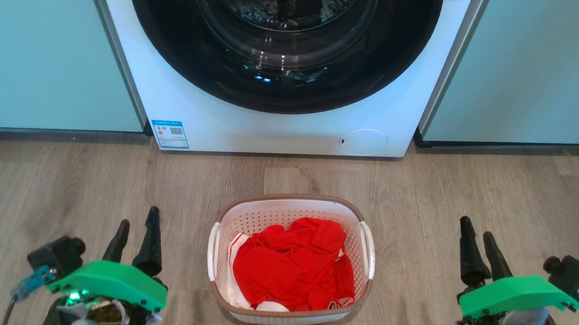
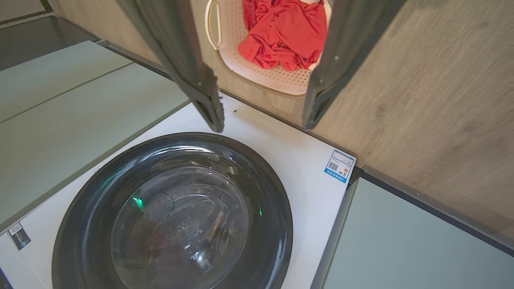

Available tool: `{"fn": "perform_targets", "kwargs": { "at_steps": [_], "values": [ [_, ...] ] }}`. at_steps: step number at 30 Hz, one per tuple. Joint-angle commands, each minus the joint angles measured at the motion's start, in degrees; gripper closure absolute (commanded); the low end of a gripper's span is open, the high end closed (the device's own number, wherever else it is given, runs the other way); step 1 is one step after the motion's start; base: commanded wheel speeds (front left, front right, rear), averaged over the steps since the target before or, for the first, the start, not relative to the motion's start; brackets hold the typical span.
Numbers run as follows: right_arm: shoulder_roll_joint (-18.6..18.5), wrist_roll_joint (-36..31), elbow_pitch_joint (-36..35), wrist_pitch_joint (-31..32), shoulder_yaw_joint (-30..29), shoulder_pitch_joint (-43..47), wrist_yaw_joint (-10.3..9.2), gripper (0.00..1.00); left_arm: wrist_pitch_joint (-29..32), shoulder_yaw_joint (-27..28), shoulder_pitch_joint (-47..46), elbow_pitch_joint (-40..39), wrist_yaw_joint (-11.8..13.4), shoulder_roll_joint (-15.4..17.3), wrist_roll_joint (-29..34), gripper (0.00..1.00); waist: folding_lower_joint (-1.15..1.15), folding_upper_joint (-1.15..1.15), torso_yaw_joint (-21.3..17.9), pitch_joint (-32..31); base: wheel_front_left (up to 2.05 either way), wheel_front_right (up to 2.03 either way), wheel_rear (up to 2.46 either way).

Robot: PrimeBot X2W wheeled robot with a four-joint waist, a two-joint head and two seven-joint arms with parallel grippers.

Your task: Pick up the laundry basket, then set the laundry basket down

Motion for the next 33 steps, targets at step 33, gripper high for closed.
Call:
{"fn": "perform_targets", "kwargs": {
  "at_steps": [33],
  "values": [
    [-0.80, -23.73, -3.92, -6.13, 4.63, 0.53, 0.07, 0.00, -6.26, -2.83, 1.55, -2.72, 3.57, 2.08, 22.70, 0.00, 0.00, 0.00, -0.13, -0.78, 0.00, 0.00, 0.00]
  ]
}}
